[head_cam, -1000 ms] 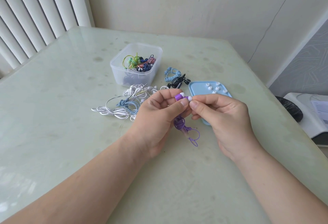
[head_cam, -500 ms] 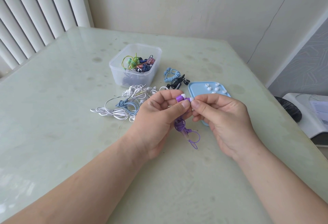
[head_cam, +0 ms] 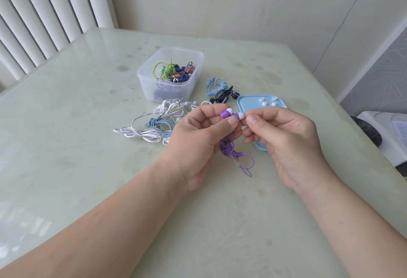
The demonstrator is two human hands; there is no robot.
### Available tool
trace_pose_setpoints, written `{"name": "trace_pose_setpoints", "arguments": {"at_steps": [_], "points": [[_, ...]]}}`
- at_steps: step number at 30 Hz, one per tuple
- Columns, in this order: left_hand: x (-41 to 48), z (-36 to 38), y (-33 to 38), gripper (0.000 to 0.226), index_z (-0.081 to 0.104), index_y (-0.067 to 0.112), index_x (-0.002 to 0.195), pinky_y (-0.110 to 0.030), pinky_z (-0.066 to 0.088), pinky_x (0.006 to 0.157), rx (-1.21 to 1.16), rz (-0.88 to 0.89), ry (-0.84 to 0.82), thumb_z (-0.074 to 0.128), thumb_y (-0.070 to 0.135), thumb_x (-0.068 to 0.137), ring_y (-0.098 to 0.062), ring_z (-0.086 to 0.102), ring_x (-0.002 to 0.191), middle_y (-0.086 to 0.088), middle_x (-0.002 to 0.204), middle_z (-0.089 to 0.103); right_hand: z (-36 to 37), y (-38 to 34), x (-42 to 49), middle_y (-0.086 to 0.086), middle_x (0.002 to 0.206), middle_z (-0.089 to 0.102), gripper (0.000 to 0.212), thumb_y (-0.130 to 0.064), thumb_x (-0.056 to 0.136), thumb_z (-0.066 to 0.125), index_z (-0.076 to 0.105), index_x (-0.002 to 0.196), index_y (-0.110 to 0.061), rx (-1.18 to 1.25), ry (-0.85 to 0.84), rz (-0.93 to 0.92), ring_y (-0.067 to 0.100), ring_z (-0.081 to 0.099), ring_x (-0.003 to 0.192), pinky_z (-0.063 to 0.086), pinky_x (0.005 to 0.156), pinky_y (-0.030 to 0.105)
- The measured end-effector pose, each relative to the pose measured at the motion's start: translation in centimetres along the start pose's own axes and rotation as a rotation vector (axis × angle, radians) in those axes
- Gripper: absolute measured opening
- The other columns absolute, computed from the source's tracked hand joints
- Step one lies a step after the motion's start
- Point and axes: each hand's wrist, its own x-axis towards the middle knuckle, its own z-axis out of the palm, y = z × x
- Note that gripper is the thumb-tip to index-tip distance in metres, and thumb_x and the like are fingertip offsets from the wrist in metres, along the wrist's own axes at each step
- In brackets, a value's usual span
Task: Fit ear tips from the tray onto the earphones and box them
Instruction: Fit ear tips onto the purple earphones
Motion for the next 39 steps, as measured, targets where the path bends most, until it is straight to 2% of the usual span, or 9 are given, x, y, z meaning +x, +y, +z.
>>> {"name": "trace_pose_setpoints", "arguments": {"at_steps": [5,12,16,19,23,27,32,36,39], "points": [[0.0,-0.1,0.0,0.023,0.068,0.004,0.109,-0.042,0.060,0.095,0.007,-0.003,-0.012,0.069,-0.007,0.090,-0.028,0.075,0.092,-0.021,0.107,0.076,-0.1,0.1,0.1,0.013,0.083,0.074,0.014,-0.003,0.092,0.068,0.074,0.105,-0.005,0.046,-0.019,0.032,0.024,0.065,0.071,0.055,0.067,0.033],[0.0,-0.1,-0.1,0.028,0.067,0.001,0.114,-0.039,0.062,0.089,0.067,0.007,-0.034,0.072,-0.006,0.087,-0.027,0.073,0.084,-0.013,0.096,0.076,-0.1,0.2,0.1,0.002,0.069,0.071,0.011,-0.006,0.095,0.067,0.077,0.098,-0.005,-0.072,-0.064,0.001,0.018,0.062,0.064,0.054,0.063,0.028],[-0.3,-0.2,0.4,0.030,0.066,-0.001,0.118,-0.035,0.061,0.083,0.062,0.010,-0.022,0.071,-0.005,0.088,-0.026,0.074,0.084,-0.016,0.101,0.076,-0.1,-0.3,-0.1,0.005,0.078,0.074,0.014,-0.020,0.097,0.065,0.077,0.100,-0.015,-0.106,-0.072,0.025,0.019,0.062,0.065,0.054,0.062,0.031],[-0.5,-0.4,1.5,0.035,0.067,0.001,0.121,-0.036,0.061,0.081,0.010,0.060,-0.016,0.071,-0.003,0.087,-0.027,0.073,0.081,-0.016,0.103,0.075,-0.4,-1.2,-0.4,0.003,0.093,0.078,0.026,-0.039,0.087,0.070,0.078,0.104,-0.020,-0.163,-0.232,0.063,0.016,0.067,0.075,0.053,0.064,0.031],[-0.6,-0.5,2.5,0.035,0.069,0.009,0.120,-0.032,0.060,0.074,-0.032,0.094,0.002,0.070,-0.001,0.087,-0.026,0.069,0.082,-0.012,0.101,0.073,0.2,-1.1,-1.2,0.001,0.098,0.079,0.037,-0.023,0.074,0.087,0.077,0.109,-0.023,-0.270,-0.366,0.085,0.017,0.073,0.092,0.057,0.081,0.031],[-0.5,-0.4,2.2,0.030,0.069,0.010,0.123,-0.034,0.058,0.079,0.068,0.089,0.020,0.065,0.001,0.095,-0.025,0.066,0.082,-0.006,0.092,0.071,0.5,-0.9,-1.2,0.022,0.084,0.070,0.018,-0.005,0.087,0.078,0.079,0.098,-0.019,-0.244,-0.324,0.104,0.016,0.064,0.071,0.049,0.056,0.025],[-0.5,-0.7,2.0,0.019,0.070,0.009,0.119,-0.043,0.059,0.096,0.261,0.066,0.022,0.063,0.009,0.101,-0.024,0.072,0.089,-0.019,0.102,0.071,-0.1,-1.0,-0.3,0.014,0.075,0.071,0.018,-0.005,0.090,0.074,0.069,0.107,-0.006,-0.061,-0.157,0.154,0.025,0.063,0.065,0.048,0.052,0.032],[-0.6,-0.7,1.4,0.017,0.069,0.006,0.116,-0.038,0.062,0.086,0.335,0.015,-0.020,0.064,0.009,0.101,-0.027,0.071,0.091,-0.027,0.110,0.068,-0.1,-0.8,0.1,0.012,0.070,0.067,0.012,-0.008,0.094,0.069,0.065,0.105,-0.005,-0.007,-0.094,0.164,0.025,0.058,0.061,0.047,0.051,0.032],[-0.9,-0.4,1.1,0.018,0.066,0.003,0.119,-0.036,0.062,0.080,0.340,-0.031,-0.064,0.058,0.009,0.104,-0.025,0.073,0.088,-0.020,0.100,0.076,-0.1,-0.6,0.2,0.013,0.070,0.066,0.012,-0.010,0.096,0.068,0.065,0.105,-0.003,-0.024,-0.073,0.180,0.023,0.057,0.058,0.048,0.051,0.031]]}}
